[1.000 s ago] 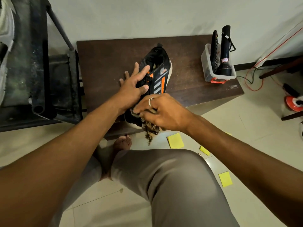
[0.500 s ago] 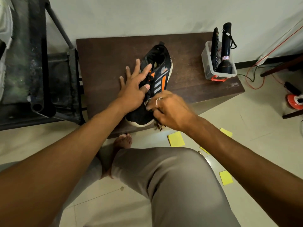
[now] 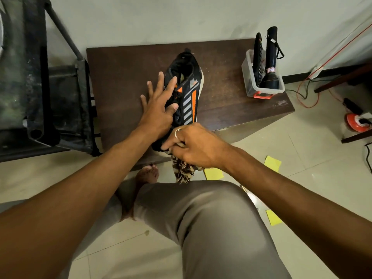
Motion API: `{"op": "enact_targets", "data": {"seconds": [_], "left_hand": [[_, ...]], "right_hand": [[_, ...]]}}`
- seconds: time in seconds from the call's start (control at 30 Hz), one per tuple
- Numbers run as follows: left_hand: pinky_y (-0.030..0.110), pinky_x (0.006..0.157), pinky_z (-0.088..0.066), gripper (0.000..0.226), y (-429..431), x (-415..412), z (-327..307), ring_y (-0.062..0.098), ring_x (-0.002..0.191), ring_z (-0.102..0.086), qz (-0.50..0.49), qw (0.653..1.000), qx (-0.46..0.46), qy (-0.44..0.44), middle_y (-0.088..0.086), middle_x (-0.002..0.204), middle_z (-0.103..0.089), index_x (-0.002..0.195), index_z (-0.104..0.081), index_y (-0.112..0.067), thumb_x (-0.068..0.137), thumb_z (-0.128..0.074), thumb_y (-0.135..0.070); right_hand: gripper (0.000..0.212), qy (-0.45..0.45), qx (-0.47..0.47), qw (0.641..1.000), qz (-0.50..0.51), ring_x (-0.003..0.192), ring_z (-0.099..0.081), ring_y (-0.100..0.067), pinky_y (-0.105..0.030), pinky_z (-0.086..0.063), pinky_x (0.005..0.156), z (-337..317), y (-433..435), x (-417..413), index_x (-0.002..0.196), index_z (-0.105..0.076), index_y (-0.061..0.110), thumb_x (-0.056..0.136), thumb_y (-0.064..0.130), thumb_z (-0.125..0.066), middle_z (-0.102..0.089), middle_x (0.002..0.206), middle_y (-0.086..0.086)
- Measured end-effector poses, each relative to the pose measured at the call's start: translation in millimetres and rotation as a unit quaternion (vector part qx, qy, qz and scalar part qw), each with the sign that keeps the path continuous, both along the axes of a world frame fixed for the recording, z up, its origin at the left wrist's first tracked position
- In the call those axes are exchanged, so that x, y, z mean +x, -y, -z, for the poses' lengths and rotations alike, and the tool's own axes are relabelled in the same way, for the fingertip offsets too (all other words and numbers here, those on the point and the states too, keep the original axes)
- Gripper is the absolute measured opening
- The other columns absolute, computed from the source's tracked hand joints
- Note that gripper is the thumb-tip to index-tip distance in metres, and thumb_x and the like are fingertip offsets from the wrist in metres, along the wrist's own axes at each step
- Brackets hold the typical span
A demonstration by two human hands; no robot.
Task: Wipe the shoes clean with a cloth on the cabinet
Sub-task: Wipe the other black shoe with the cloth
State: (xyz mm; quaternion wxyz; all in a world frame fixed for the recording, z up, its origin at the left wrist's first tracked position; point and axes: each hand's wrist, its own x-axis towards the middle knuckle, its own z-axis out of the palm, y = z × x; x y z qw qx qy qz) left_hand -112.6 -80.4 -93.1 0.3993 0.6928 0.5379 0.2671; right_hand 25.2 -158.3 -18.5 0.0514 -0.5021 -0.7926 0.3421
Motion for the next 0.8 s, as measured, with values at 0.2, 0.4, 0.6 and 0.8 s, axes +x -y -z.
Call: {"op": "enact_targets", "data": {"seconds": [0.2, 0.4, 0.6, 0.8], "left_hand": [[0.05, 0.119, 0.019, 0.073, 0, 2, 0, 0.027, 0.154, 0.022, 0.001, 1.0, 0.02, -0.011, -0.003, 0.17, 0.012, 0.162, -0.015, -0.033, 0.102, -0.048, -0.007], [0.053, 0.123, 0.009, 0.063, 5, 6, 4, 0.032, 0.156, 0.011, -0.013, 0.988, 0.115, -0.098, 0.007, 0.171, 0.003, 0.163, -0.015, -0.024, 0.107, -0.044, -0.02], [0.051, 0.125, 0.007, 0.068, 10, 8, 6, 0.026, 0.157, 0.01, -0.021, 0.976, 0.141, -0.167, 0.008, 0.171, 0.004, 0.163, -0.008, -0.026, 0.105, -0.031, -0.054], [0.055, 0.126, 0.002, 0.07, 9, 9, 9, 0.031, 0.157, 0.006, -0.018, 0.967, 0.155, -0.202, 0.01, 0.171, 0.004, 0.163, -0.01, -0.025, 0.104, -0.041, -0.045]], "right_hand": [[0.028, 0.056, 0.094, 0.994, -0.006, 0.106, -0.063, -0.016, -0.034, -0.053, 0.091, 7, 0, 1, 0.112, -0.079, 0.018, 0.093, 0.01, -0.059, -0.074, 0.112, 0.002], [0.018, -0.055, -0.092, 0.989, 0.105, 0.076, -0.065, 0.011, -0.005, -0.045, 0.068, -26, -16, 25, 0.101, -0.082, 0.017, 0.091, 0.009, -0.069, -0.077, 0.097, 0.012], [0.031, -0.02, 0.193, 0.953, 0.234, 0.114, -0.059, -0.005, -0.011, -0.044, 0.102, 5, -63, 42, 0.127, -0.07, 0.014, 0.097, 0.016, -0.067, -0.064, 0.127, 0.003], [0.02, 0.07, 0.226, 0.962, 0.133, 0.1, -0.062, -0.023, -0.04, -0.055, 0.086, 19, -61, 31, 0.11, -0.075, 0.01, 0.098, 0.013, -0.059, -0.065, 0.113, -0.007]]}}
